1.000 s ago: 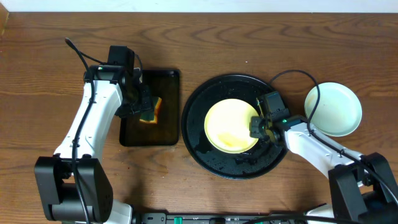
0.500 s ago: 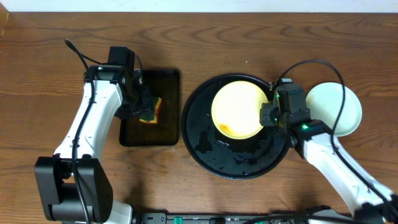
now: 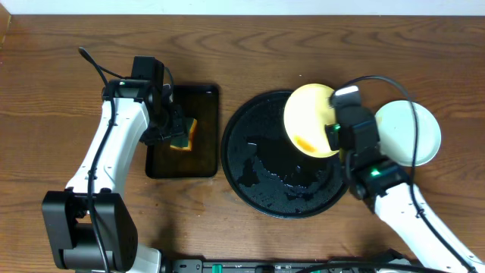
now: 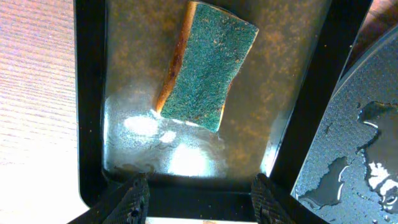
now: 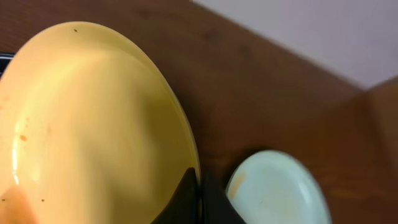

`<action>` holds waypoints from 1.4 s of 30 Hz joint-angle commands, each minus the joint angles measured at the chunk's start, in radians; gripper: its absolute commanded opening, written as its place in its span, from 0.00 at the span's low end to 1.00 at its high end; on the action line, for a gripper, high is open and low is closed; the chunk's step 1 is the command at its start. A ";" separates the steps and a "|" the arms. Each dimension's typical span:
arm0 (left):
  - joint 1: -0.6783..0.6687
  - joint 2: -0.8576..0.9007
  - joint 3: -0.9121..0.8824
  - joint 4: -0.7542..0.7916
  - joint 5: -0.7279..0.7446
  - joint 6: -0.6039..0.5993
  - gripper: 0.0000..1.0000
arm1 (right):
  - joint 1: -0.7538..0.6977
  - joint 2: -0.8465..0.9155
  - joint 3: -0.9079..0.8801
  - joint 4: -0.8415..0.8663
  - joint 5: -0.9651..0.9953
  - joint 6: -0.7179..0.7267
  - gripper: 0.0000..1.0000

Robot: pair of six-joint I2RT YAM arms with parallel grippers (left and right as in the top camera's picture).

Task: Clean dirty plates on tray and stack at the side
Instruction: 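Lift the yellow plate with the right gripper and stack it on the green plates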

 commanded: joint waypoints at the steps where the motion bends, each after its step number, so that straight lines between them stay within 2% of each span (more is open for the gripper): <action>1: 0.002 -0.007 -0.004 -0.005 0.010 -0.002 0.54 | 0.121 -0.016 0.001 0.053 0.278 -0.144 0.01; 5: 0.002 -0.007 -0.004 -0.005 0.010 -0.002 0.55 | 0.224 -0.016 0.001 0.132 0.409 -0.193 0.01; 8: 0.002 -0.007 -0.004 -0.005 0.010 -0.002 0.54 | 0.231 -0.016 0.001 0.152 0.425 -0.182 0.01; 13: 0.002 -0.007 -0.004 -0.005 0.010 -0.002 0.55 | 0.185 -0.016 0.001 0.150 0.425 -0.043 0.01; 14: 0.002 -0.007 -0.004 -0.005 0.010 -0.001 0.55 | 0.166 -0.016 0.001 0.142 0.423 0.041 0.01; 19: 0.002 -0.007 -0.004 -0.005 0.010 -0.002 0.55 | -0.017 -0.016 0.001 0.041 0.209 0.322 0.01; 21: 0.002 -0.007 -0.004 -0.005 0.010 -0.001 0.55 | -0.084 -0.016 0.001 0.027 0.160 0.371 0.01; 26: 0.002 -0.007 -0.004 -0.005 0.010 -0.002 0.55 | -0.402 -0.015 0.001 0.015 -0.115 0.498 0.01; 29: 0.001 -0.007 -0.004 -0.005 0.010 -0.002 0.55 | -0.555 -0.011 0.001 0.000 -0.198 0.517 0.01; 33: 0.002 -0.007 -0.004 -0.005 0.010 -0.002 0.55 | -0.716 0.028 0.001 -0.048 -0.198 0.547 0.01; 40: 0.001 -0.007 -0.004 -0.005 0.010 -0.002 0.55 | -0.804 0.143 0.001 -0.024 -0.198 0.549 0.02; 42: 0.002 -0.007 -0.004 -0.005 0.010 -0.002 0.55 | -0.803 0.166 0.001 -0.026 -0.218 0.544 0.11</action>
